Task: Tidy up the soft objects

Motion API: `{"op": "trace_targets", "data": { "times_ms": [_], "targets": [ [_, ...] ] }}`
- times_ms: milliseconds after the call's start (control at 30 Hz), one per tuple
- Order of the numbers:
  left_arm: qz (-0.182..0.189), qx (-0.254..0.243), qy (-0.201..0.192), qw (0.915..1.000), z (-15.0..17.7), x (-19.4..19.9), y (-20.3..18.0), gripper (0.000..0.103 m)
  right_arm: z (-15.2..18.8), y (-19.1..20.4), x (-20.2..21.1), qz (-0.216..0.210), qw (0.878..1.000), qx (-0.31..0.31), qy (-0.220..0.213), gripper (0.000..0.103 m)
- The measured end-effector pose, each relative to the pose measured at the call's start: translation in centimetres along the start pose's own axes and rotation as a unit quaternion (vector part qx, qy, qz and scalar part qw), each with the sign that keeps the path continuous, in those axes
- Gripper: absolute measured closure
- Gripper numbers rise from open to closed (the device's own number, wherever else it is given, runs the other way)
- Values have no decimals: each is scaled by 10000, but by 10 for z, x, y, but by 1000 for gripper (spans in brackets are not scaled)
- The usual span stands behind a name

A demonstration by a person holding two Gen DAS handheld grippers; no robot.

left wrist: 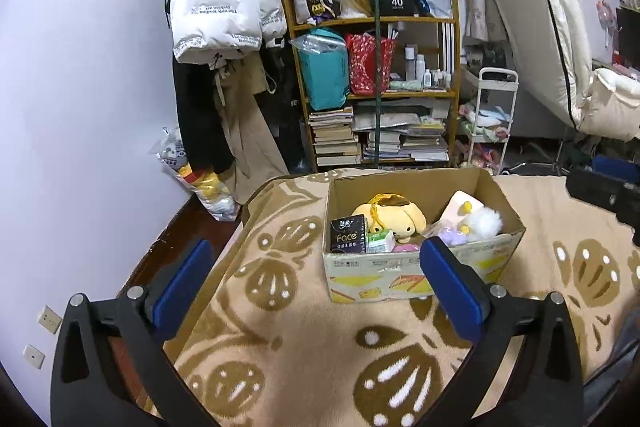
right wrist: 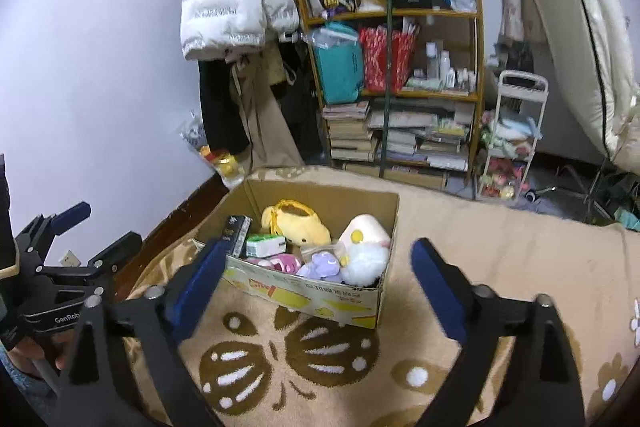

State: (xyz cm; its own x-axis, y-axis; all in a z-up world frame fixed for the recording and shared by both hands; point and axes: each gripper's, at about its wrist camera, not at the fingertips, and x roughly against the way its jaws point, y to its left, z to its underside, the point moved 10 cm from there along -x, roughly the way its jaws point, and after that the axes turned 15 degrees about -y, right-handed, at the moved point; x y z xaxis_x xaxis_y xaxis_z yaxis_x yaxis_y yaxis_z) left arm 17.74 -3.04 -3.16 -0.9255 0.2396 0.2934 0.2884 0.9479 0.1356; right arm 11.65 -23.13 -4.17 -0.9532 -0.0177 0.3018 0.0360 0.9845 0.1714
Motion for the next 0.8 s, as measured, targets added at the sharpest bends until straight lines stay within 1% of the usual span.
{"op": "trace_targets", "data": {
  "times_ms": [67, 200, 333, 633, 800],
  "targets": [
    [-94, -21, -123, 9999, 0, 10, 4, 1, -4, 1, 11, 39, 10000, 54, -59, 1],
    [-164, -8, -152, 9997, 2, 22, 7, 1, -8, 1, 30, 78, 9998, 55, -182, 1],
    [-376, 81, -394, 9985, -5, 42, 14, 1, -10, -3, 53, 112, 9995, -23, -298, 0],
    [-464, -13, -583, 9972, -8, 74, 18, 1, -6, -17, 95, 303, 9981, -77, -531, 0],
    [-520, -49, -576, 9970, -4, 85, 19, 1, -2, -23, 109, 228, 9967, -269, -726, 0]
  ]
}}
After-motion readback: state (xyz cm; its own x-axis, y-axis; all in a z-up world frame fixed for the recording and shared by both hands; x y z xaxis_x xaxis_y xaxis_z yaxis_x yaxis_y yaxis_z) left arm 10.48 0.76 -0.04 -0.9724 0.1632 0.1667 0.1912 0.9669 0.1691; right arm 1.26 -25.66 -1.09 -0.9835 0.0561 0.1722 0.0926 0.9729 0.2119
